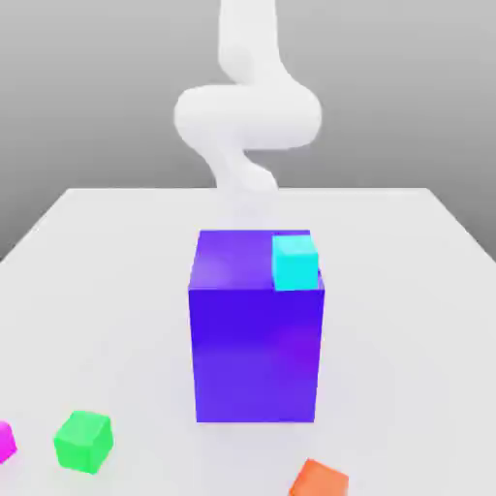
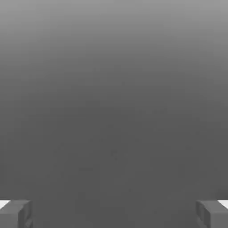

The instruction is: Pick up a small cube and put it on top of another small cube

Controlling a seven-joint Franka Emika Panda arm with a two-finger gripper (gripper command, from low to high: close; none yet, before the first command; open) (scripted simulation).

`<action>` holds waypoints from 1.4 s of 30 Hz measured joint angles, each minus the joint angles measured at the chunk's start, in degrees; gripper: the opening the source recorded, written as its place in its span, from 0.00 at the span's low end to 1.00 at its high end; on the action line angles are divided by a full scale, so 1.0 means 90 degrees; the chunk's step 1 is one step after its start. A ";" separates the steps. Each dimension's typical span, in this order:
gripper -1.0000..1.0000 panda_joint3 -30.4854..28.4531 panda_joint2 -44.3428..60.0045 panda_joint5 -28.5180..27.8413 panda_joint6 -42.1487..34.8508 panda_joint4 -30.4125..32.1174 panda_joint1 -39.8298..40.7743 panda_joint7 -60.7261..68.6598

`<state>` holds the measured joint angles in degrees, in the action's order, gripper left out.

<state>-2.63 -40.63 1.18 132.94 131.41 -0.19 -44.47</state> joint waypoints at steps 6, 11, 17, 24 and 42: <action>0.50 -0.0715 0.1411 0.0394 0.0321 -0.0100 -0.0017 0.0427; 0.50 -0.1256 0.2562 0.0804 0.0578 -0.0183 0.0033 0.0838; 0.50 -0.1774 0.3960 0.1364 0.0873 -0.0285 0.0258 0.1376; 0.50 -0.1978 0.5562 0.1858 0.1238 -0.0398 0.0851 0.1895; 0.00 -0.1687 0.8255 0.2514 0.2458 -0.0758 0.1960 0.2576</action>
<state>-17.81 33.67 23.81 155.07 124.59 17.44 -21.28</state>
